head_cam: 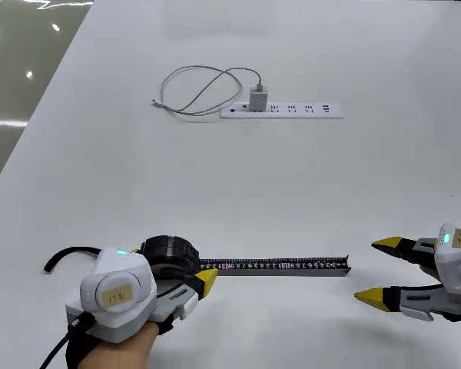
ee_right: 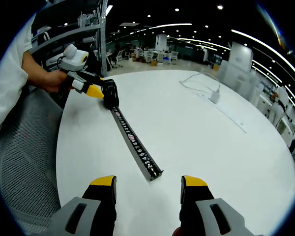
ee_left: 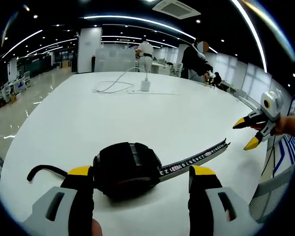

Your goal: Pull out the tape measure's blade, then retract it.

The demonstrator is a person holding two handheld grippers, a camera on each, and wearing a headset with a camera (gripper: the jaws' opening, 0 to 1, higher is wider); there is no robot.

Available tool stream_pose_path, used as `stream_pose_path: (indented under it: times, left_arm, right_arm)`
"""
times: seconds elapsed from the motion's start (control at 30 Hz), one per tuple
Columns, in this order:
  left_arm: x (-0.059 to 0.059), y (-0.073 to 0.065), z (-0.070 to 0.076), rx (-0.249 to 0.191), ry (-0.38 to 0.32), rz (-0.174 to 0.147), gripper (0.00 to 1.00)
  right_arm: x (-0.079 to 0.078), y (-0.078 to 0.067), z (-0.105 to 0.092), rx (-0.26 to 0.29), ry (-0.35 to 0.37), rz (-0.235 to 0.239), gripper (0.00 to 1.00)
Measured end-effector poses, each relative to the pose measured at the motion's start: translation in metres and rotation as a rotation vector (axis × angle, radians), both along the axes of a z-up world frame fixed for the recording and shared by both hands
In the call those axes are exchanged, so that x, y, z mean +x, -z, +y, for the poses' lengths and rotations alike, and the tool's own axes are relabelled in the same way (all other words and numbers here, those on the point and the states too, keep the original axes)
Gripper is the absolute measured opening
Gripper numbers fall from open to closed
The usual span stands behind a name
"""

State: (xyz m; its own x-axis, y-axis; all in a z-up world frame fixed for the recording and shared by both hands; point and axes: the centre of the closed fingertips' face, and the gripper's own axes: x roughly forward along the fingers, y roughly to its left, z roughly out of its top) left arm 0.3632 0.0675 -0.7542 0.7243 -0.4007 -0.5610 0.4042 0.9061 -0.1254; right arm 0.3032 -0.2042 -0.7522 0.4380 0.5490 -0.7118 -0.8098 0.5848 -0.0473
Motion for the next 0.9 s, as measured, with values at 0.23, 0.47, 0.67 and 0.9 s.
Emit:
stream_pose_path:
  times: [0.23,0.47,0.67,0.9]
  left_arm:
    - [0.003,0.002,0.001,0.009,-0.028,0.001,0.75]
    - [0.006,0.004,0.003,0.018,-0.05,0.001,0.72]
    - [0.007,0.004,0.006,0.016,-0.076,-0.001,0.68]
    - [0.01,0.007,0.007,0.012,-0.097,0.003,0.67]
  right_arm:
    - [0.004,0.002,0.001,-0.017,-0.036,0.006,0.46]
    - [0.007,0.004,0.004,-0.037,-0.075,0.016,0.43]
    - [0.012,0.006,0.006,-0.042,-0.098,0.023,0.4]
    - [0.019,0.008,0.006,-0.047,-0.117,0.036,0.37]
